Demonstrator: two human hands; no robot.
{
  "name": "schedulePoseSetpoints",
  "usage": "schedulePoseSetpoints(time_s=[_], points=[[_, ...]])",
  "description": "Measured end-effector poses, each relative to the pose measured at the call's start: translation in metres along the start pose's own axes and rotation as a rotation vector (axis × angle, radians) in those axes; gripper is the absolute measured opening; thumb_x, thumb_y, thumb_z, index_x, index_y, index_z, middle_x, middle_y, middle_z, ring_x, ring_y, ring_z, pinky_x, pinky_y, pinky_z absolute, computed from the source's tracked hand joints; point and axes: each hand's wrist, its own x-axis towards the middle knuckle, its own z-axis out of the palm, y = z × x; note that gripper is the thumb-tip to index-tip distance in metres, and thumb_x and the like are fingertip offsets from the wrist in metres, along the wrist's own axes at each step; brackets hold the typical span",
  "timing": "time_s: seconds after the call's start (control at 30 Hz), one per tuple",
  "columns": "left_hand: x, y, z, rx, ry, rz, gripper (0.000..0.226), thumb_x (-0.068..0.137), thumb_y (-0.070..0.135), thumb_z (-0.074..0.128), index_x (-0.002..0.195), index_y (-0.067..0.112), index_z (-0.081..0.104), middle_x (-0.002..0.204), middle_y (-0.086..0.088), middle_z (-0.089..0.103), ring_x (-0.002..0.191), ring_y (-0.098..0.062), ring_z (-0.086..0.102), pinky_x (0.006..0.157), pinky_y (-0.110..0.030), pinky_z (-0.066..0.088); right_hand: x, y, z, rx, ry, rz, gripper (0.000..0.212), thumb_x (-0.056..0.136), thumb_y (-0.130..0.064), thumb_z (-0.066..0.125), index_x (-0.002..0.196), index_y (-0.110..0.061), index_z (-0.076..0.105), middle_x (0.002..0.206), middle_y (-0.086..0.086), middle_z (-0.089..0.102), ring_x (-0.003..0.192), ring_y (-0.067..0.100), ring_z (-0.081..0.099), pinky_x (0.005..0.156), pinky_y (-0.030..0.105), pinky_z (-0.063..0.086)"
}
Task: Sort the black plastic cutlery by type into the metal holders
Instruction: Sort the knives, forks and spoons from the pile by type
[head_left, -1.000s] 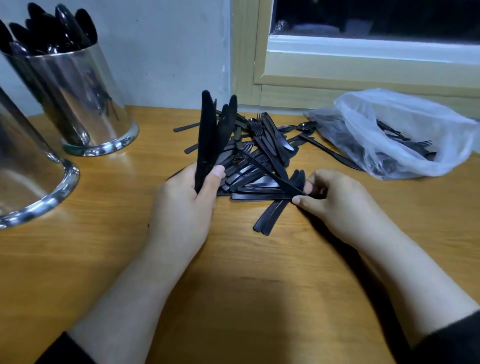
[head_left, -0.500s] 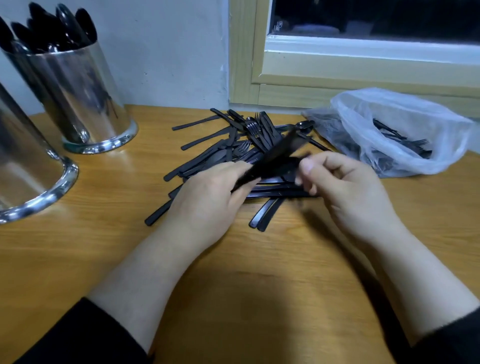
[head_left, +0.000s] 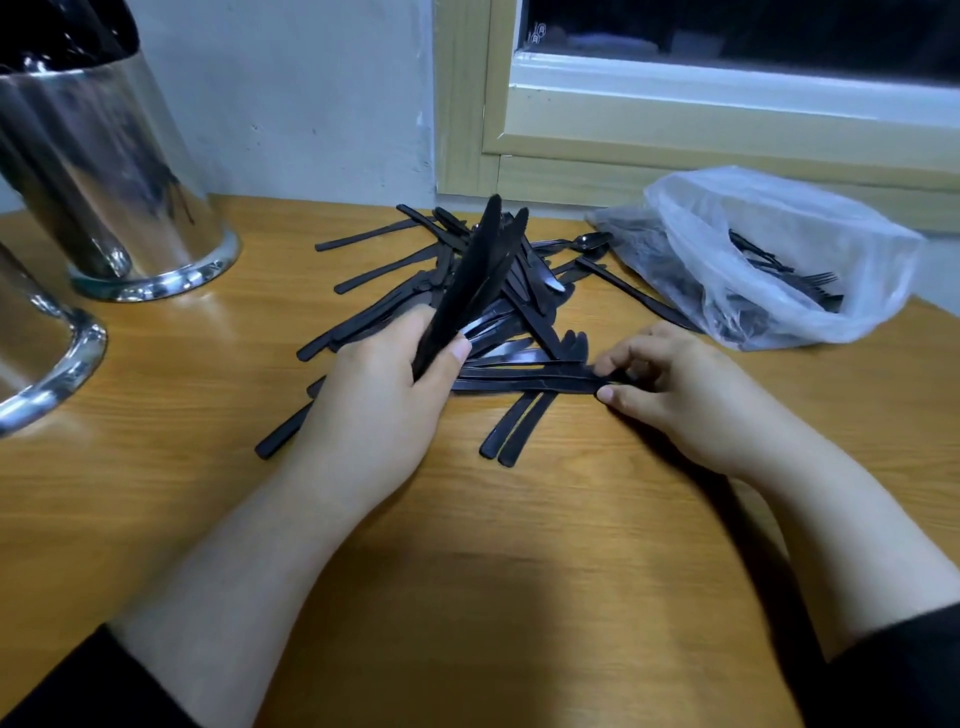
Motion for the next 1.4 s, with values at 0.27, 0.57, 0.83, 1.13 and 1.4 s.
schedulePoseSetpoints(time_s=[0.27, 0.57, 0.83, 1.13, 1.4], points=[[-0.001, 0.006, -0.002, -0.055, 0.032, -0.024, 0.024, 0.101, 0.047, 0.044, 0.102, 0.031, 0.062, 0.066, 0.001, 0.06, 0.064, -0.013, 0.059, 0.057, -0.029, 0.048, 0.001, -0.002, 0.002, 0.053, -0.003, -0.04, 0.018, 0.089, -0.024, 0.075, 0.099, -0.039, 0.071, 0.1, -0.012, 0.059, 0.09, 0.007, 0.057, 0.085, 0.029, 0.047], [0.002, 0.005, -0.001, -0.134, 0.158, -0.036, 0.034, 0.104, 0.044, 0.047, 0.089, 0.024, 0.069, 0.08, 0.007, 0.071, 0.077, -0.012, 0.067, 0.078, -0.046, 0.058, 0.0, -0.005, -0.002, 0.041, 0.171, -0.117, 0.006, 0.095, -0.024, 0.067, 0.093, -0.027, 0.071, 0.1, -0.01, 0.061, 0.093, 0.005, 0.057, 0.085, 0.022, 0.043], [-0.006, 0.015, -0.002, 0.021, -0.164, 0.021, 0.035, 0.1, 0.048, 0.044, 0.105, 0.026, 0.071, 0.075, 0.007, 0.068, 0.07, -0.006, 0.063, 0.065, -0.025, 0.052, -0.011, -0.038, -0.002, 0.161, 0.273, -0.368, 0.007, 0.094, -0.019, 0.068, 0.098, -0.024, 0.068, 0.091, -0.009, 0.062, 0.085, 0.004, 0.055, 0.078, 0.01, 0.036], [0.002, 0.009, -0.006, -0.024, -0.057, -0.042, 0.026, 0.097, 0.048, 0.055, 0.074, 0.038, 0.049, 0.067, 0.034, 0.056, 0.068, 0.006, 0.054, 0.057, -0.011, 0.036, -0.007, -0.004, -0.009, 0.027, -0.099, -0.004, 0.032, 0.08, -0.04, 0.079, 0.11, -0.039, 0.068, 0.103, -0.013, 0.058, 0.089, -0.006, 0.053, 0.075, 0.007, 0.035], [0.0, 0.009, -0.006, -0.086, 0.075, -0.055, 0.038, 0.102, 0.051, 0.046, 0.073, 0.028, 0.052, 0.057, 0.001, 0.06, 0.055, -0.014, 0.06, 0.062, -0.04, 0.054, -0.004, -0.004, -0.004, 0.031, -0.057, -0.054, 0.009, 0.088, -0.035, 0.073, 0.096, -0.037, 0.074, 0.102, -0.017, 0.06, 0.089, -0.003, 0.055, 0.073, 0.008, 0.036]])
